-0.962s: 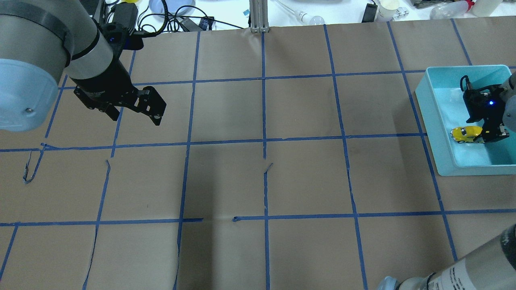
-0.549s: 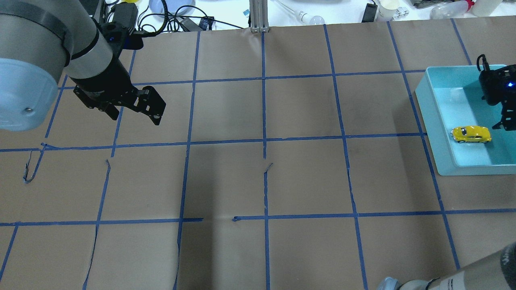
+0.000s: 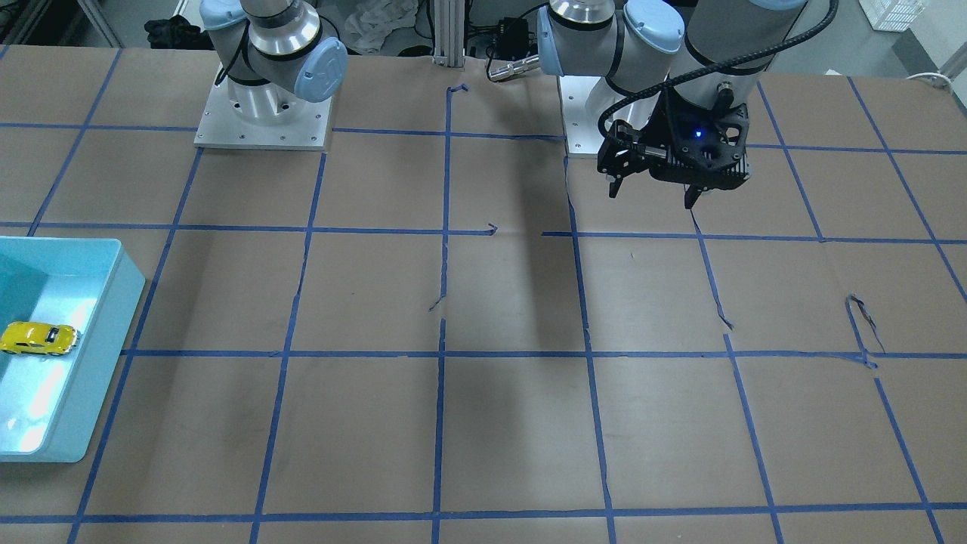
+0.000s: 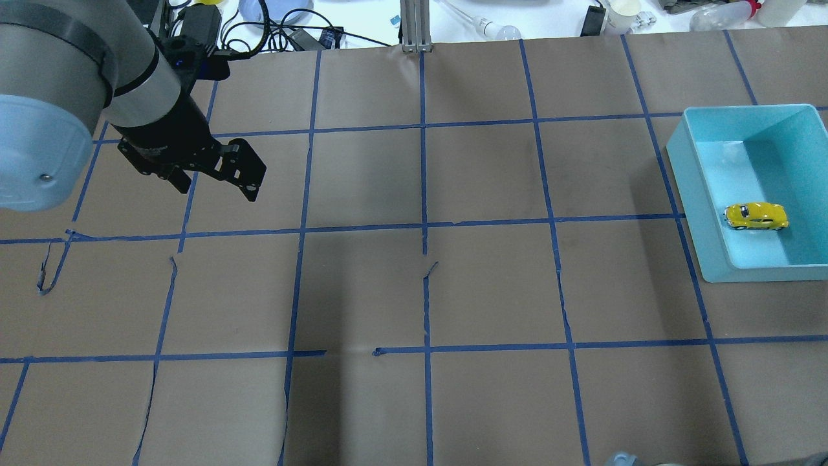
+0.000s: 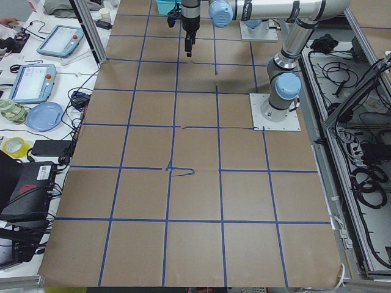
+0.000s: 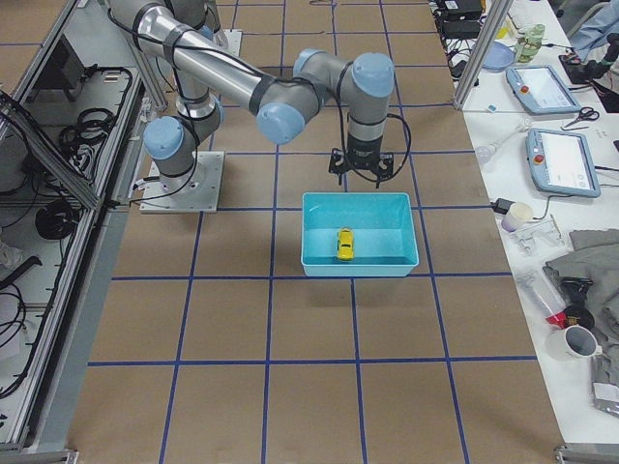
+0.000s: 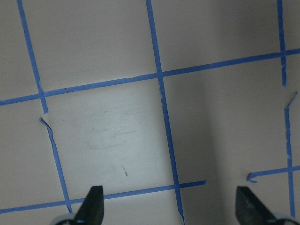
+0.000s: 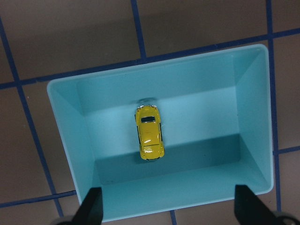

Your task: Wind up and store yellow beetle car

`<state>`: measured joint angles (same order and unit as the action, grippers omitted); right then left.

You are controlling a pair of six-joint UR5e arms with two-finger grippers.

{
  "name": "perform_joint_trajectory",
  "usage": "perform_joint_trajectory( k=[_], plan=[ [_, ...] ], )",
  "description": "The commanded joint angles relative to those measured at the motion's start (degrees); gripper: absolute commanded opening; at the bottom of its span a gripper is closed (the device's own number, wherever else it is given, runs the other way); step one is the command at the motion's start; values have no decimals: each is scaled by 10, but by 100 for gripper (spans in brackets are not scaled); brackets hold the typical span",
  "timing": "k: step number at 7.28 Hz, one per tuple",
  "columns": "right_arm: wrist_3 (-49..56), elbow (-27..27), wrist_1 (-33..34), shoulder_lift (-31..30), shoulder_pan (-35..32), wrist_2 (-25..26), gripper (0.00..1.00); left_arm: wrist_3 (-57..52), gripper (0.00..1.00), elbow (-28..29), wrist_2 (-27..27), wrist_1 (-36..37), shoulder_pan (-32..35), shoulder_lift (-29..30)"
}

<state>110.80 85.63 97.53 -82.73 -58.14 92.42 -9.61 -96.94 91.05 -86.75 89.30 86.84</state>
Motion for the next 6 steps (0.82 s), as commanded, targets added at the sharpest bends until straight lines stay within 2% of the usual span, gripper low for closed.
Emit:
perform_joint_trajectory(
  k=[1, 6],
  plan=[
    [-143, -32, -69, -44, -49, -14, 100, 1, 100, 0, 0, 0, 0, 0],
    [-554, -34, -63, -45, -244, -24, 100, 1, 100, 0, 0, 0, 0, 0]
  ],
)
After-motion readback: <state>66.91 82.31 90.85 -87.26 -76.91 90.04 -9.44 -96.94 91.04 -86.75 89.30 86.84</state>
